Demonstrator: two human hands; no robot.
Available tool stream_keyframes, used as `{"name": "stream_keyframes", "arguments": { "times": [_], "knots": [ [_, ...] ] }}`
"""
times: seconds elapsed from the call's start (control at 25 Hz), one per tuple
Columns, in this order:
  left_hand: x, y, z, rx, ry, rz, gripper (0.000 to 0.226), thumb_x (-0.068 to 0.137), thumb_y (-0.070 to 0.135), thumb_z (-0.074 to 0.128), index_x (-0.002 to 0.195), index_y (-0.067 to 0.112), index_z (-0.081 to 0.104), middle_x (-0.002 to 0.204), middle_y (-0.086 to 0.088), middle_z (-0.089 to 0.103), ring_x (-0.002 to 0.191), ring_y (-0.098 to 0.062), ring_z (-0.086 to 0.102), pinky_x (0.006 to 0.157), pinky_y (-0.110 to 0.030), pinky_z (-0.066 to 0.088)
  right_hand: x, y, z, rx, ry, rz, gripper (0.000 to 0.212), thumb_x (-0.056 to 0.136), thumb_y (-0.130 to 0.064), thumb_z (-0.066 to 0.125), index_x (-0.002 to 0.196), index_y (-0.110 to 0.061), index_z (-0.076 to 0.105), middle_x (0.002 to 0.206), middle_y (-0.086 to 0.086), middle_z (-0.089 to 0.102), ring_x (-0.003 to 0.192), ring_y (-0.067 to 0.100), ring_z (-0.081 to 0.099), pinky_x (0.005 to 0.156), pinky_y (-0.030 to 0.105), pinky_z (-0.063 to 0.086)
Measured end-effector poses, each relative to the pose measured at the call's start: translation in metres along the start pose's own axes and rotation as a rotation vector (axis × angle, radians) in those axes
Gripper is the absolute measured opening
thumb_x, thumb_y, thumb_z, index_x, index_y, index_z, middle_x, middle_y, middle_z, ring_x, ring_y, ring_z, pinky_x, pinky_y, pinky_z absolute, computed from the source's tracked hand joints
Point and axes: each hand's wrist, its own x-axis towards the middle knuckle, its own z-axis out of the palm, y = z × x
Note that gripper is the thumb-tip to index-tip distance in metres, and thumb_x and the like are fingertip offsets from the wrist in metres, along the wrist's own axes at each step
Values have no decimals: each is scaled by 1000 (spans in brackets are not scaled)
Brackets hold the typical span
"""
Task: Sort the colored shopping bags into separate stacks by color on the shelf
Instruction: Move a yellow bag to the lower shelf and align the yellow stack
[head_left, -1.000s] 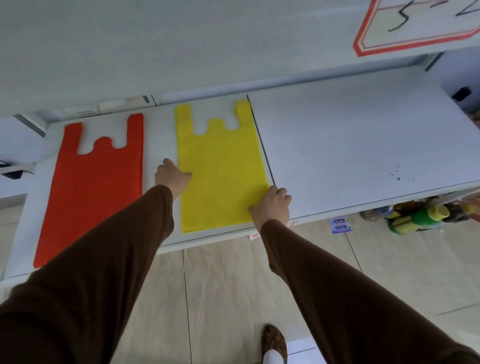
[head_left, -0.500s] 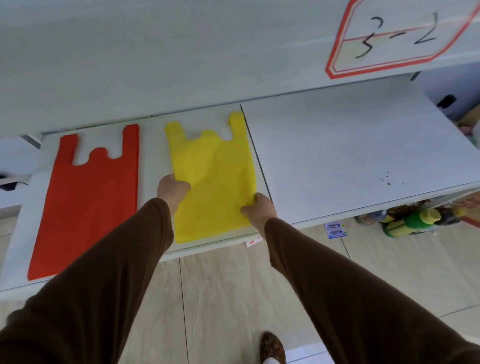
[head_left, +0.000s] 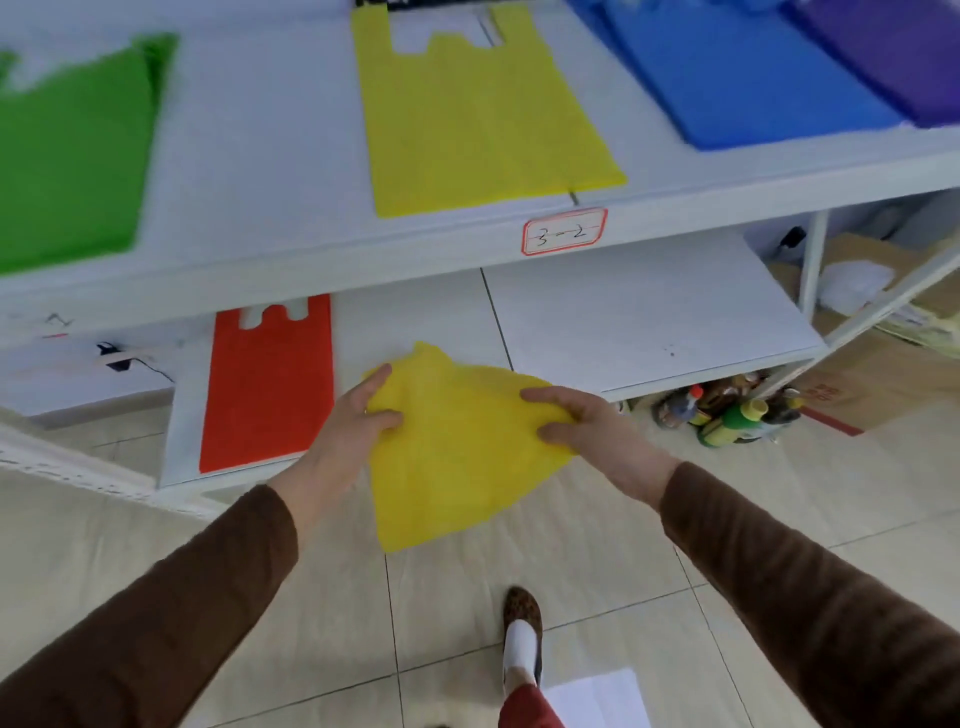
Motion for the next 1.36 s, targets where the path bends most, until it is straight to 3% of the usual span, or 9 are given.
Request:
{"name": "stream_keyframes", "arguments": {
  "times": [0.12,0.24,0.32,0.4,0.56,0.72,0.88,1.16,1.36],
  "knots": [
    [-77,63,5,0,-46,85,69,90,1,62,148,31,39,130,9,59,106,-10,65,87,-29,53,-85,-69,-5,-36,52,-90,40,89,0,61,122,-22,67,128,1,64,108,16,65,90,24,54],
    [-126,138,8,-64,-111,182,73,87,0,65,147,31,39,127,6,64,104,-14,68,87,-31,56,-146,-147,-15,-37,83,-191,42,91,4,55,121,-24,67,107,0,72,81,4,70,70,15,56],
    [-134,193,12,-70,-149,266,76,85,-3,65,149,28,37,128,5,63,106,-15,67,88,-31,56,-158,-195,-29,-3,74,-268,44,92,4,52,125,-21,64,116,5,71,95,13,70,81,21,57],
    [-124,251,18,-23,-161,365,80,85,-3,65,152,27,31,135,5,57,110,-15,64,91,-32,53,-152,-242,-41,8,117,-347,45,91,4,51,129,-17,61,121,4,69,100,17,68,84,22,56],
    [-72,367,21,113,-89,529,84,88,-1,63,156,24,20,144,0,46,109,-13,59,74,-19,54,-102,-326,-61,-20,232,-543,50,89,5,52,134,-17,57,114,1,68,93,14,64,84,26,54],
    [-15,444,1,75,-27,706,90,87,-3,62,157,22,10,150,-1,42,122,-15,57,88,-27,53,-47,-371,-75,55,334,-756,58,86,8,53,136,-23,53,118,-10,64,97,5,64,83,21,52],
    [45,417,-15,115,-31,594,93,87,-1,64,157,27,8,153,3,40,127,-16,53,98,-34,50,16,-334,-92,82,293,-617,58,90,5,54,142,-20,48,124,-10,62,102,9,65,83,20,54],
    [135,290,-11,242,-10,167,90,90,-2,61,157,28,7,155,0,36,119,-21,54,94,-38,50,95,-240,-103,-160,246,-133,56,90,1,59,142,-17,48,139,8,51,102,17,57,83,23,46],
    [155,278,-11,408,61,144,91,88,0,63,157,28,10,157,-2,31,132,-26,45,99,-35,46,108,-223,-102,-284,329,-113,52,91,-6,60,140,-21,51,129,1,50,102,17,52,81,22,41]
  ]
}}
